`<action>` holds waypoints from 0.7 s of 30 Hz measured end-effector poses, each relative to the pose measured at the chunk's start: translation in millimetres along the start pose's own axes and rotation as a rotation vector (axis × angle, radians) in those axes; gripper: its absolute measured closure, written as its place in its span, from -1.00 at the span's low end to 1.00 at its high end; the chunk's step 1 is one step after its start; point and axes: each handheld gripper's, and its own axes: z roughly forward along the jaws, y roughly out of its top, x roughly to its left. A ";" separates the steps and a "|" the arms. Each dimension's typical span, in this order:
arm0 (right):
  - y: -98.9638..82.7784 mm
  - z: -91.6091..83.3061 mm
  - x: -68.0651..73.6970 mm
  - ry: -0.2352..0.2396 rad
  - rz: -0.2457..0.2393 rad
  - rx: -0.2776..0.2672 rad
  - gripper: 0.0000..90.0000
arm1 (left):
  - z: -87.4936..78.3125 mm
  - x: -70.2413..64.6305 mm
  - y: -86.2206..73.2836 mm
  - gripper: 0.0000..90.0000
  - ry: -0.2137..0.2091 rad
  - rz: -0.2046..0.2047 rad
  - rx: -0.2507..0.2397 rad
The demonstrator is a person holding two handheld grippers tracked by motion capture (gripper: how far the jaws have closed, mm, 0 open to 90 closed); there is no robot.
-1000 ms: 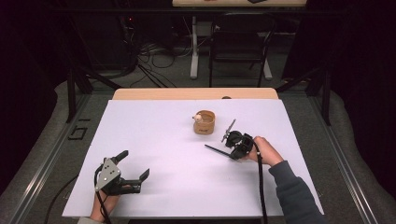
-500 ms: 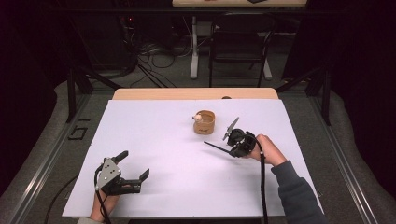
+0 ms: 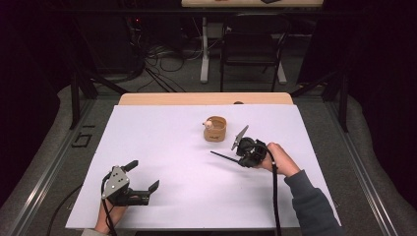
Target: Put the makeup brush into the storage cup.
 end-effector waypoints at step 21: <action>16.2 0.2 25.7 0.048 -0.077 -0.014 0.87 | 17.7 -16.2 13.0 -0.99 -0.118 0.107 0.211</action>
